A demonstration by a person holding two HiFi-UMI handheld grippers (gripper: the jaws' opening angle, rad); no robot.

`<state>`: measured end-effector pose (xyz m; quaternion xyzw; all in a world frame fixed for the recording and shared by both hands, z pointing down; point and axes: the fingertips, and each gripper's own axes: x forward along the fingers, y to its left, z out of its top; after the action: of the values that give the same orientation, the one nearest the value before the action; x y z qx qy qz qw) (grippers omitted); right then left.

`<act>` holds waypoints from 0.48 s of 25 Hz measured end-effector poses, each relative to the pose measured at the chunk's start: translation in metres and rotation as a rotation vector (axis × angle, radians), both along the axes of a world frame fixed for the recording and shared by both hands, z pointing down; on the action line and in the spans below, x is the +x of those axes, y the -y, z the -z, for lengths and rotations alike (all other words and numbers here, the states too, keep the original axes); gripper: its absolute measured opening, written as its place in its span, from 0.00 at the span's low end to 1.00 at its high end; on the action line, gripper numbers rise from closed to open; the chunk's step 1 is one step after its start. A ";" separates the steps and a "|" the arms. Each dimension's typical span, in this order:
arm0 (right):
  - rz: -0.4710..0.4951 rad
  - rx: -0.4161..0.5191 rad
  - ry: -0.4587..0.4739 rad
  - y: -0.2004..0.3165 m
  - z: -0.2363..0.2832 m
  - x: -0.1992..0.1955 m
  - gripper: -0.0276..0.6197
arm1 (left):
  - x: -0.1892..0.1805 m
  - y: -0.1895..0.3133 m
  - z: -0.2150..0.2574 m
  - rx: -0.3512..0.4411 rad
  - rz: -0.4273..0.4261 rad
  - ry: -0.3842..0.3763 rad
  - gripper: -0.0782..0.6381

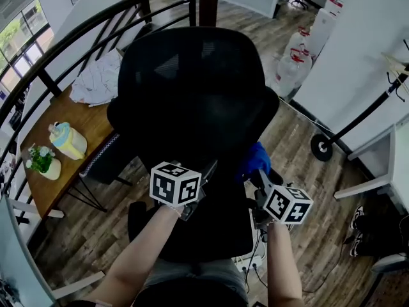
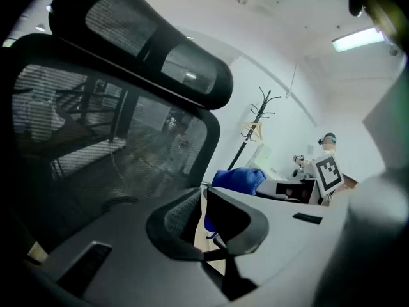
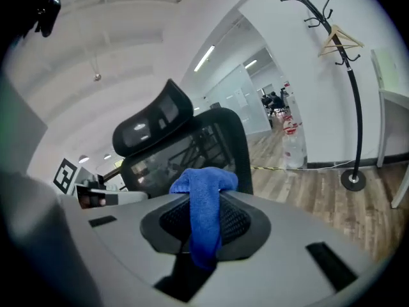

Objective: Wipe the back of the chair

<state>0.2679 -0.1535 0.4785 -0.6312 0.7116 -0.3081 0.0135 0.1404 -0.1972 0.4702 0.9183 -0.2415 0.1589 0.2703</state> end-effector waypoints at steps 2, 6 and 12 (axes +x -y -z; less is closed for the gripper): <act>0.029 0.058 0.049 -0.004 0.028 -0.017 0.17 | -0.008 -0.007 0.020 0.036 -0.019 -0.026 0.16; 0.086 0.171 0.078 -0.013 0.085 -0.046 0.17 | -0.025 -0.018 0.070 0.143 -0.051 -0.082 0.16; 0.136 0.345 0.085 -0.034 0.156 -0.082 0.17 | -0.059 -0.034 0.138 0.287 -0.018 -0.173 0.16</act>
<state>0.1854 -0.1197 0.3228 -0.5564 0.7937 -0.2082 0.1306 0.0813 -0.1627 0.3327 0.9599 -0.2293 0.0457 0.1546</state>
